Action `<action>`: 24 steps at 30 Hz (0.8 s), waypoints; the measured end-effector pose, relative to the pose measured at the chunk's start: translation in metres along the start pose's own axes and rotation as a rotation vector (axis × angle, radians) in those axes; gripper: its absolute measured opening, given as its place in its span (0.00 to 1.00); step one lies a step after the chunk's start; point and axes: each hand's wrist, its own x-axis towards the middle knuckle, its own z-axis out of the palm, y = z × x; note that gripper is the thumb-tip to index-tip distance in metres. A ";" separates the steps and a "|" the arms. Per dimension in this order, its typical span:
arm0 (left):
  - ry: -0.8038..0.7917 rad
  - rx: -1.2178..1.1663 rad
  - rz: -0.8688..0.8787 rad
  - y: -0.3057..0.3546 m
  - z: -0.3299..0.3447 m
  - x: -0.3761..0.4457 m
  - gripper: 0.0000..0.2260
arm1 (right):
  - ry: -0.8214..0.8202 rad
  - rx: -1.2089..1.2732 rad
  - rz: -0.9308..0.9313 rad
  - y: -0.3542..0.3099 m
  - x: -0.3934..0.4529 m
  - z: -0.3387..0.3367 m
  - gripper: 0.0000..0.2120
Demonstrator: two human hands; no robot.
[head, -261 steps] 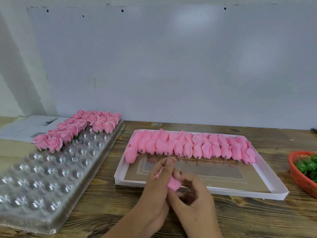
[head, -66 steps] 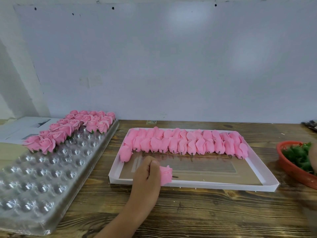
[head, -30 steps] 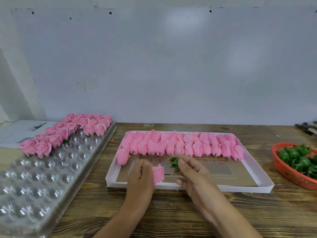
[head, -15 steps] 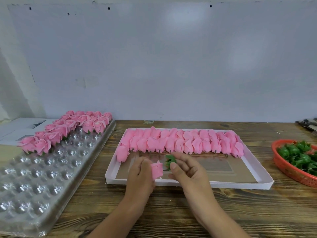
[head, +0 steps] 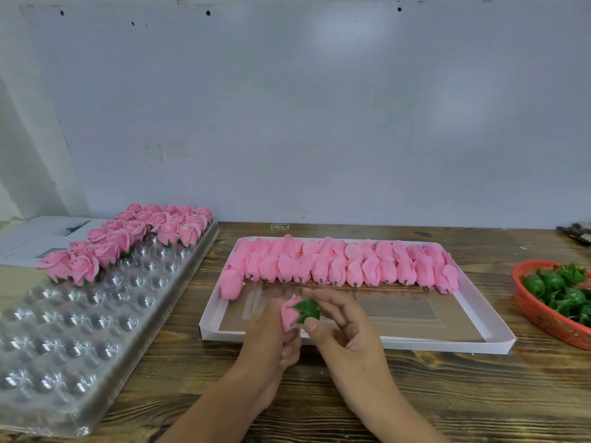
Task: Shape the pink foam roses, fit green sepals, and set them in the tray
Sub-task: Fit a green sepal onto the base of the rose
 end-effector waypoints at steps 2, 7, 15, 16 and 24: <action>-0.025 -0.047 -0.031 -0.001 0.002 0.000 0.16 | 0.003 -0.040 0.007 0.000 -0.001 0.001 0.18; -0.063 -0.038 -0.059 -0.003 0.005 -0.003 0.20 | 0.030 -0.048 0.020 -0.001 -0.002 0.001 0.18; -0.072 -0.116 -0.087 -0.001 0.006 -0.006 0.28 | 0.046 -0.045 0.073 0.001 -0.002 0.004 0.19; -0.072 -0.119 -0.093 -0.001 0.006 -0.006 0.27 | 0.042 -0.048 0.077 0.001 -0.002 0.004 0.19; -0.066 0.077 -0.019 0.001 0.003 -0.005 0.17 | 0.040 -0.083 0.044 -0.004 0.000 -0.002 0.16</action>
